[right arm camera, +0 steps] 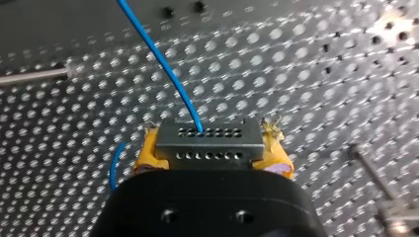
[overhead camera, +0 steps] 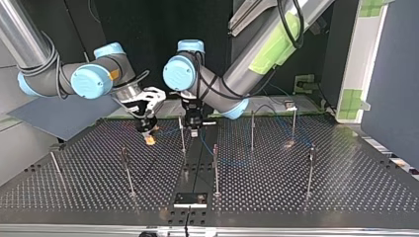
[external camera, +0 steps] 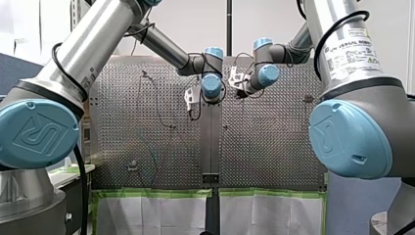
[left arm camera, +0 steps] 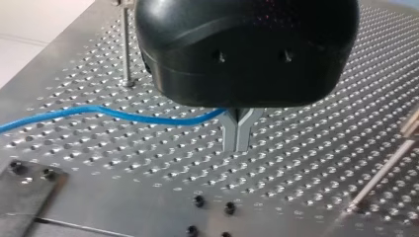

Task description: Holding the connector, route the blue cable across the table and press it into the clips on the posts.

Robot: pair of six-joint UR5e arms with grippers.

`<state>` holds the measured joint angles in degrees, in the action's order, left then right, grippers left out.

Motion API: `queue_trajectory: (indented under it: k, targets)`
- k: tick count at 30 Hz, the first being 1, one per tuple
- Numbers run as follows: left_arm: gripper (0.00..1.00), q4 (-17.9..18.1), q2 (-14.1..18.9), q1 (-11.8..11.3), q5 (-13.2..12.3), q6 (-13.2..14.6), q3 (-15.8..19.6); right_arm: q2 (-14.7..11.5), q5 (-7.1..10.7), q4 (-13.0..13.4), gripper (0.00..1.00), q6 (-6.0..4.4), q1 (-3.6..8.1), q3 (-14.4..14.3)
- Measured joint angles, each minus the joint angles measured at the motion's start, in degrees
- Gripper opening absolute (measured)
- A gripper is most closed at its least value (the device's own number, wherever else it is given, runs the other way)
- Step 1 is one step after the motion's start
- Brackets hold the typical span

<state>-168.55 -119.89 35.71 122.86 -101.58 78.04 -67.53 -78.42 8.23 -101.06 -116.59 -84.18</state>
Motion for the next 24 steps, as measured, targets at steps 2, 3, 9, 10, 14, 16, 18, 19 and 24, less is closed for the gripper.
queue_trajectory:
  k: [2,3,9,10,14,16,18,19,24]
  targets:
    - [0.00,0.93,-0.09,-0.07,-0.47,-0.01,0.94,0.01,-0.41,1.26,0.00,0.10,0.05,-1.31]
    - [0.00,1.54,-0.20,-0.14,-0.84,-0.02,1.54,0.01,-0.64,1.73,0.00,0.17,0.08,-1.81]
    - [0.00,4.52,-0.40,-0.51,-3.43,-0.25,4.54,0.04,-3.19,4.40,0.00,0.63,0.30,-5.19]
    - [0.00,5.06,-0.48,-0.53,-3.83,-0.26,5.06,0.05,-3.88,4.86,0.00,0.67,0.39,-5.92]
    - [0.00,7.39,-1.53,-0.43,-5.61,-0.33,7.39,0.13,-5.70,5.59,0.00,1.00,0.60,-8.28]
    - [0.00,8.71,-2.42,-0.35,-6.14,-0.38,8.72,0.22,-5.93,5.69,0.00,1.45,0.66,-9.08]
    - [0.00,9.99,-2.99,-0.24,-6.38,-0.46,9.99,0.47,-5.83,5.72,0.00,1.89,0.66,-9.51]
    - [0.00,10.57,-3.14,-0.20,-6.43,-0.52,10.57,0.78,-5.74,5.70,0.00,2.17,0.67,-9.69]
    - [0.00,13.76,-3.45,0.07,-6.66,-0.79,13.78,2.63,-5.06,5.64,0.00,3.20,0.70,-10.11]
